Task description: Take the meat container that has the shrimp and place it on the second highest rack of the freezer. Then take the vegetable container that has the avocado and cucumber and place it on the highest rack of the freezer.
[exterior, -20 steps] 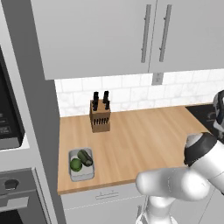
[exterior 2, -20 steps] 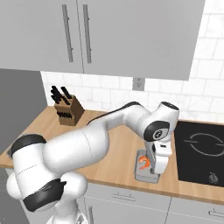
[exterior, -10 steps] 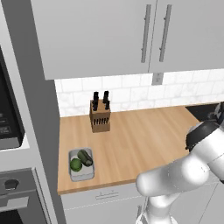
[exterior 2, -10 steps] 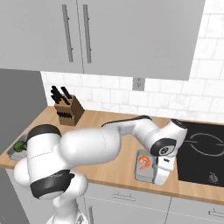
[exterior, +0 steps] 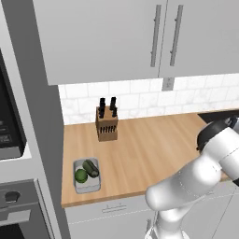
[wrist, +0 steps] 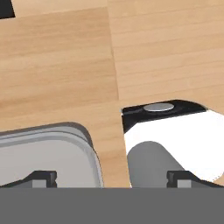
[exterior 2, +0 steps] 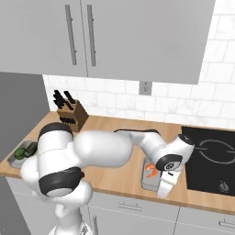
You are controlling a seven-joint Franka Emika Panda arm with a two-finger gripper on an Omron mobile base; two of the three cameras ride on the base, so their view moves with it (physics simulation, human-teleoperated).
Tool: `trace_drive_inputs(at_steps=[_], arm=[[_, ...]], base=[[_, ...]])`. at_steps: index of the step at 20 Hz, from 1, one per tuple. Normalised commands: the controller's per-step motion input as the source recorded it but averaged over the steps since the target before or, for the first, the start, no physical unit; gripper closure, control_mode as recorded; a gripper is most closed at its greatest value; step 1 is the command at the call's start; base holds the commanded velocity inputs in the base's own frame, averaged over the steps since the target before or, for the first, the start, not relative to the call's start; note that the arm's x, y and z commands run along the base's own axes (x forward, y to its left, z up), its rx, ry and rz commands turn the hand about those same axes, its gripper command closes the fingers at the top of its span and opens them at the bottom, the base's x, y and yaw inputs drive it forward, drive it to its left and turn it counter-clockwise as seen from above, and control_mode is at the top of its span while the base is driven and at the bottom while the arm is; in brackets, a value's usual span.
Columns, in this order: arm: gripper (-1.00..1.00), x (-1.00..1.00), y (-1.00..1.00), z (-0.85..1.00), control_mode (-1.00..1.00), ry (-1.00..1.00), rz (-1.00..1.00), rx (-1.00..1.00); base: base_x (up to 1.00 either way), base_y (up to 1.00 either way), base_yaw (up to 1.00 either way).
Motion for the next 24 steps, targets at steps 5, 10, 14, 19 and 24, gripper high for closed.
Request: trace_drive_inputs(at_steps=[5, 10, 14, 19, 24], arm=[[-1.0, 0.16, 0.0, -0.41, -1.0, -0.09, -0.02, -0.01], [-1.0, 0.02, 0.0, -0.27, -1.0, -0.1, 0.0, -0.03], [-1.0, 0.15, 0.0, -0.25, -1.0, -0.02, 0.0, -0.05], [-1.0, 0.46, 0.0, -0.05, -1.0, 0.08, 0.0, -0.03], [1.0, 0.32, 0.16, -0.03, -1.0, 0.21, 0.0, -0.02]], base=[[0.0, 0.0, 0.0], [0.0, 0.0, 0.0], [0.0, 0.0, 0.0], [0.0, 0.0, 0.0], [0.0, 0.0, 0.0]])
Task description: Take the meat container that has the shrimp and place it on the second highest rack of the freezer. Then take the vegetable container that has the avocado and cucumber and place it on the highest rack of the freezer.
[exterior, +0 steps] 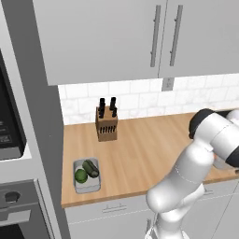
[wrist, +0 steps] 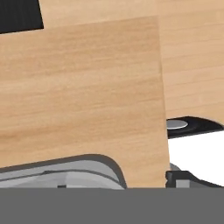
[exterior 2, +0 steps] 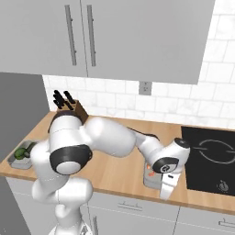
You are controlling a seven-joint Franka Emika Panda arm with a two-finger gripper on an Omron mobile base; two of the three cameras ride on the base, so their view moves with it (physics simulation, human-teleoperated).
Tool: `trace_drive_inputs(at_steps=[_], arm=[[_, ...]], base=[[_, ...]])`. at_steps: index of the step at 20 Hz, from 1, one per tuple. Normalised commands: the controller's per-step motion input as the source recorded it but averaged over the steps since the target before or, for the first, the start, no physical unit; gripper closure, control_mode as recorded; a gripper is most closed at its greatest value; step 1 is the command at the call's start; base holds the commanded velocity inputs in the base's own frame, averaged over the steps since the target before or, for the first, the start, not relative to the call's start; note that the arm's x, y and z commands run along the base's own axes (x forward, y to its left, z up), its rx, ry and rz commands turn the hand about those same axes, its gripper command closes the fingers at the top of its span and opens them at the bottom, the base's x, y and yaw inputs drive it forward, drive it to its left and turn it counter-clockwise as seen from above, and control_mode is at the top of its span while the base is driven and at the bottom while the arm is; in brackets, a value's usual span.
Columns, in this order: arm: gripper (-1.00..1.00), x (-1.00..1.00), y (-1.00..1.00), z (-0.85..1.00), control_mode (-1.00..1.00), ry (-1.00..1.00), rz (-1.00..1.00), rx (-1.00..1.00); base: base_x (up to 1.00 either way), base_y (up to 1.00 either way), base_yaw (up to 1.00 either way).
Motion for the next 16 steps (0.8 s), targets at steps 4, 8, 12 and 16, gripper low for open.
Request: trace_drive_inputs(at_steps=[4, 8, 12, 16], arm=[[1.0, 0.12, 0.36, -0.21, -1.0, 0.19, 0.0, -0.05], [1.0, 0.0, 0.16, -0.29, -1.0, 0.01, 0.0, -0.03], [1.0, -0.04, 0.21, -0.28, -1.0, -0.08, 0.0, -0.03], [1.0, -0.12, 0.3, -0.04, -1.0, -0.22, -0.02, -0.03]], base=[[0.0, 0.0, 0.0], [0.0, 0.0, 0.0], [0.0, 0.0, 0.0], [0.0, 0.0, 0.0]])
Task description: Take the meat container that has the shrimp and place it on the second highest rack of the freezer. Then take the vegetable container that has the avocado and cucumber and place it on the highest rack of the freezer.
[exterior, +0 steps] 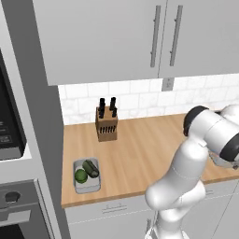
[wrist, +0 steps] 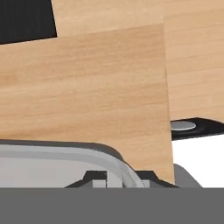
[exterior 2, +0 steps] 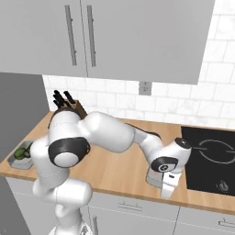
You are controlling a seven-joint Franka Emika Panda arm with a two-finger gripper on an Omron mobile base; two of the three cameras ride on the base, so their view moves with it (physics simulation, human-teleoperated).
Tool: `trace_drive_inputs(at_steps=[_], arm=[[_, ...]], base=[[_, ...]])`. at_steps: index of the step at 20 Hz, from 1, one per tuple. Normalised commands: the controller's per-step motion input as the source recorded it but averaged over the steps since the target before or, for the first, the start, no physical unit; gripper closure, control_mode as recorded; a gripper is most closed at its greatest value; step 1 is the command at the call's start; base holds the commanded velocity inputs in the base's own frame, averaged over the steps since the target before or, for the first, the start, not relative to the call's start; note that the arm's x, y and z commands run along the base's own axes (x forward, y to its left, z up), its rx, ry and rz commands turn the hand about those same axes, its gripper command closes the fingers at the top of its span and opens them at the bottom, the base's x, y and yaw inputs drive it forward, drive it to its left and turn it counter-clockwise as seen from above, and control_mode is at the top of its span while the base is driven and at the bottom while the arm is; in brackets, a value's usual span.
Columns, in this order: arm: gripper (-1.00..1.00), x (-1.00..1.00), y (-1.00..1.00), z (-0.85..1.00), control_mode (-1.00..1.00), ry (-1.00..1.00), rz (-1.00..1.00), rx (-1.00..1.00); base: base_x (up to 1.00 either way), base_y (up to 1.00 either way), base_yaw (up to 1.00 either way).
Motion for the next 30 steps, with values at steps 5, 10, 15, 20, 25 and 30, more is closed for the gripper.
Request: trace_drive_inputs(at_steps=[5, 10, 15, 20, 25, 30], arm=[[1.0, -0.2, 0.2, 0.34, -1.0, -0.21, 0.0, -0.01], [1.0, -0.13, 0.31, 0.84, -1.0, -0.04, 0.05, -0.03], [1.0, -0.07, 0.82, 0.77, -1.0, 0.04, 0.29, -0.05], [1.0, -0.11, 1.0, 0.64, -1.0, 0.02, 0.45, -0.04], [1.0, -0.28, 1.0, 0.66, -1.0, -0.05, 0.5, -0.02], [1.0, -0.09, 0.94, 0.93, -1.0, -0.07, 0.47, 0.0]], base=[[0.0, 0.0, 0.0], [0.0, 0.0, 0.0], [0.0, 0.0, 0.0], [0.0, 0.0, 0.0], [0.0, 0.0, 0.0], [0.0, 0.0, 0.0]])
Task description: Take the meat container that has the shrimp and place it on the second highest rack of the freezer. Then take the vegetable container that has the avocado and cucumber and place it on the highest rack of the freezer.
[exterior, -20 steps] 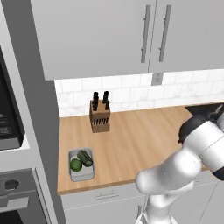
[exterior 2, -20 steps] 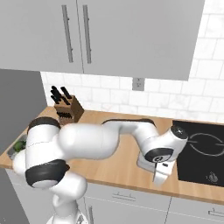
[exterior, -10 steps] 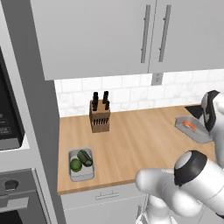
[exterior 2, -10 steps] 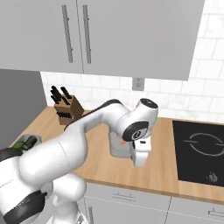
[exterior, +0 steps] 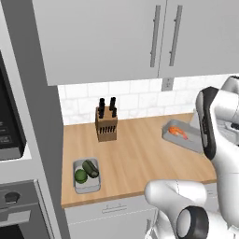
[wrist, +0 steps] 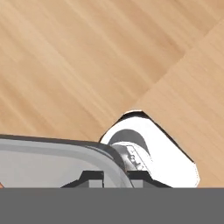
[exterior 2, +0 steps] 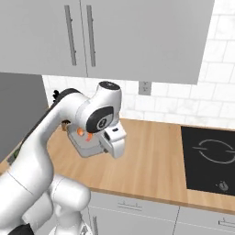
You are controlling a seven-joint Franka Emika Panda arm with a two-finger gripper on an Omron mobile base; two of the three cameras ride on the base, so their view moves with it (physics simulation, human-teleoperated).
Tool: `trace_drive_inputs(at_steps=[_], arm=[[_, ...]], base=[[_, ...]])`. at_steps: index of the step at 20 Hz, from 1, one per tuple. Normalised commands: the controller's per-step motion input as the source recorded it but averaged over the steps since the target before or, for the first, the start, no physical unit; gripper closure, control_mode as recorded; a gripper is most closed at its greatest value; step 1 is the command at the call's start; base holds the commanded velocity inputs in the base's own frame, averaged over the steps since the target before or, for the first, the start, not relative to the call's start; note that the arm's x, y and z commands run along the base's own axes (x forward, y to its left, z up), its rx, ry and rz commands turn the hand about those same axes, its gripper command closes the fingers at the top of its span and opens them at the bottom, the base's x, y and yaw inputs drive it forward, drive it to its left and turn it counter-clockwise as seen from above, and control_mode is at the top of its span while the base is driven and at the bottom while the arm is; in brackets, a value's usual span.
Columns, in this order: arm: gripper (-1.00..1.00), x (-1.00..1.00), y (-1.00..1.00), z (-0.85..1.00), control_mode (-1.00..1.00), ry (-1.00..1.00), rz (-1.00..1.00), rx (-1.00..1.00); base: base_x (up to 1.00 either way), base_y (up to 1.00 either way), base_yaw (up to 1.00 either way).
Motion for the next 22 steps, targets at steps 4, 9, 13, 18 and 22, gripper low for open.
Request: trace_drive_inputs(at_steps=[4, 9, 13, 18, 22], arm=[[1.0, -0.15, 0.81, 0.99, -1.0, -0.08, 0.42, 0.0], [1.0, -0.43, 0.58, 0.83, -1.0, -0.1, 0.37, 0.0], [1.0, -0.49, 0.41, 0.61, -1.0, -0.05, 0.3, 0.03], [1.0, -0.41, 0.51, 0.28, -1.0, -0.02, 0.23, 0.02], [1.0, 0.02, 0.18, -0.05, -1.0, 0.0, 0.1, 0.03]], base=[[0.0, 0.0, 0.0], [0.0, 0.0, 0.0], [0.0, 0.0, 0.0], [0.0, 0.0, 0.0], [0.0, 0.0, 0.0]])
